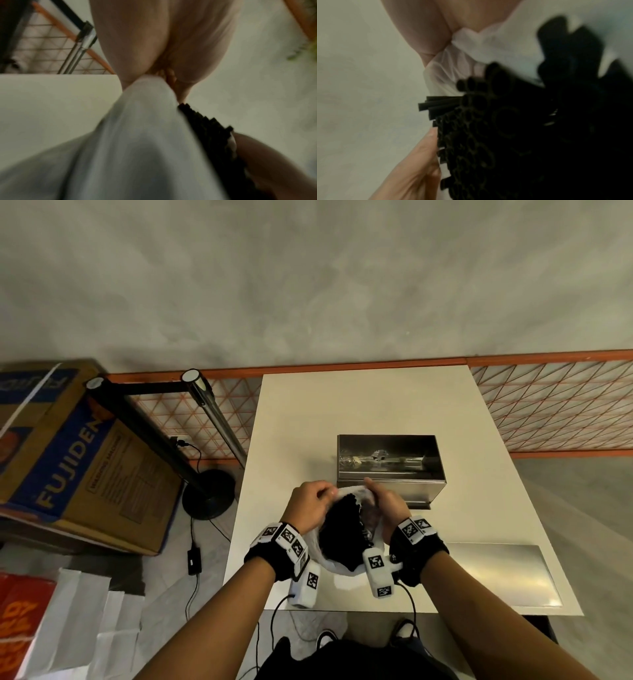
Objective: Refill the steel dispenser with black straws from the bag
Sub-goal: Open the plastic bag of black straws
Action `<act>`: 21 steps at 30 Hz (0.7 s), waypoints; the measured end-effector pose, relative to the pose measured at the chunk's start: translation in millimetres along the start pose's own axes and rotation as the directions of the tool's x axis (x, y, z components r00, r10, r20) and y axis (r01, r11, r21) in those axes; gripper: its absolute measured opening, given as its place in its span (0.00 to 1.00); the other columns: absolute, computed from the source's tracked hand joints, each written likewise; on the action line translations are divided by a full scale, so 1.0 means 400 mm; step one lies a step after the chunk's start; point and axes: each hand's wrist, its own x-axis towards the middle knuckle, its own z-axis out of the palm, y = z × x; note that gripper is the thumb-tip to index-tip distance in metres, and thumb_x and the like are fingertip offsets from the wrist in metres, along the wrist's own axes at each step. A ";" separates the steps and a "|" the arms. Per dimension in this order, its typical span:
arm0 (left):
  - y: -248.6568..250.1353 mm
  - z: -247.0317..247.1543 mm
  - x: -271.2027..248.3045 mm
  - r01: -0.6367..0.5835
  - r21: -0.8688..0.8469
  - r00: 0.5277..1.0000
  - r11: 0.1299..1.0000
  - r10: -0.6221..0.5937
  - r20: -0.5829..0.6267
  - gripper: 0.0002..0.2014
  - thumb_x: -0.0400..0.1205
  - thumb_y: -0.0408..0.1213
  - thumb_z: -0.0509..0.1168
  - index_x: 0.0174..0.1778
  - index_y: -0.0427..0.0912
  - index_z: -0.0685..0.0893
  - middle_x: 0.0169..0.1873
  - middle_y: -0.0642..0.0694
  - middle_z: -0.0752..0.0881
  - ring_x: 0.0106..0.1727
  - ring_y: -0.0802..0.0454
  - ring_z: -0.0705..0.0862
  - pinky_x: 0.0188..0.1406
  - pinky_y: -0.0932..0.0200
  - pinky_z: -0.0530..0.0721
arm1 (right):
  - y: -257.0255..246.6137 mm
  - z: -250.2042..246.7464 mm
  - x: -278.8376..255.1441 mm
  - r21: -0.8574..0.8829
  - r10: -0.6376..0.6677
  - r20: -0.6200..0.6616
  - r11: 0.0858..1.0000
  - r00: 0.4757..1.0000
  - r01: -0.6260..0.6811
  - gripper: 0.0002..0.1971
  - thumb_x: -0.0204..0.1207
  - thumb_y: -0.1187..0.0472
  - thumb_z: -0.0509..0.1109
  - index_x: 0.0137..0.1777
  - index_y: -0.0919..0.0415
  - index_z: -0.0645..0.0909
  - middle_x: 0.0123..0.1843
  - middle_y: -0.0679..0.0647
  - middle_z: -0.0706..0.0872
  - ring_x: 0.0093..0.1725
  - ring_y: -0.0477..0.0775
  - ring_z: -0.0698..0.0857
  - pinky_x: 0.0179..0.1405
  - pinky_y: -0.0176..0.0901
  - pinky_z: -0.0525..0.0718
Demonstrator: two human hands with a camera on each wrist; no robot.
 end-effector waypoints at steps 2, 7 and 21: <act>-0.007 0.001 0.015 0.059 0.003 0.998 0.998 -0.059 0.008 0.10 0.89 0.38 0.66 0.50 0.39 0.91 0.46 0.40 0.92 0.51 0.42 0.88 0.56 0.51 0.83 | 0.004 0.002 0.009 -0.072 -0.027 -0.036 0.997 0.999 0.024 0.24 0.75 0.40 0.72 0.24 0.56 0.76 0.21 0.53 0.74 0.18 0.53 0.69 0.18 0.39 0.65; -0.059 0.015 0.046 0.286 -0.078 0.956 0.955 -0.290 -0.042 0.16 0.84 0.38 0.62 0.31 0.37 0.84 0.36 0.34 0.88 0.39 0.45 0.82 0.42 0.47 0.79 | 0.017 0.019 0.027 -0.552 -0.284 -0.036 0.805 0.958 0.218 0.22 0.74 0.38 0.71 0.34 0.57 0.85 0.33 0.52 0.87 0.37 0.55 0.85 0.46 0.50 0.82; -0.063 -0.073 -0.113 0.609 -0.217 0.774 0.763 -0.631 -0.044 0.31 0.80 0.68 0.64 0.63 0.43 0.75 0.59 0.43 0.81 0.61 0.40 0.82 0.48 0.44 0.87 | 0.026 0.029 0.057 -0.563 -0.204 -0.141 0.822 0.969 0.091 0.09 0.78 0.69 0.67 0.39 0.56 0.80 0.36 0.59 0.84 0.37 0.57 0.83 0.44 0.52 0.84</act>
